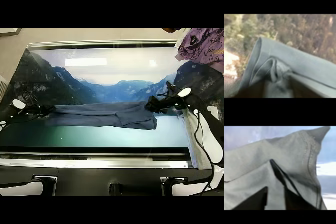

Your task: Fold the clothes and pants, and hang the long-sleeved shirts on hangers.

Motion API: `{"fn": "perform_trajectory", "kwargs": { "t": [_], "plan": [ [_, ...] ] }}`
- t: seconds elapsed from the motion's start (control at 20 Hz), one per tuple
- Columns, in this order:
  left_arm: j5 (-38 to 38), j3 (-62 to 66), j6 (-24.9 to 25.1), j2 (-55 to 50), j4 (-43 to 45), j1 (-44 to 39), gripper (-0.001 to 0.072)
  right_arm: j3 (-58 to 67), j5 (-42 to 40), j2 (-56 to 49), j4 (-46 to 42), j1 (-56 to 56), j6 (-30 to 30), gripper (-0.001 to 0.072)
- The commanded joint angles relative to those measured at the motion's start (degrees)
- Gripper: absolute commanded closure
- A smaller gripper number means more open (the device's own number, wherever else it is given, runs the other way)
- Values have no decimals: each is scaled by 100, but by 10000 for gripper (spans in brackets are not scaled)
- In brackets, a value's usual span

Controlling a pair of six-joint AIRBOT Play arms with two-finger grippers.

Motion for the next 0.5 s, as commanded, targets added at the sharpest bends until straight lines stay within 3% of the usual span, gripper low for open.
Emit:
{"fn": "perform_trajectory", "kwargs": {
  "t": [0.0,0.15,0.25,0.45],
  "plan": [
    [-105,236,-90,-13,-31,-37,39,35,192,63,131,-2,39,319],
    [-887,789,-168,22,-26,105,34,490,815,372,-461,-103,417,275],
    [-1408,1158,-170,157,13,229,34,931,1447,522,-820,-466,533,136],
    [-1676,1362,-168,645,92,326,34,1012,1971,278,-240,-1412,-96,113]
  ]
}}
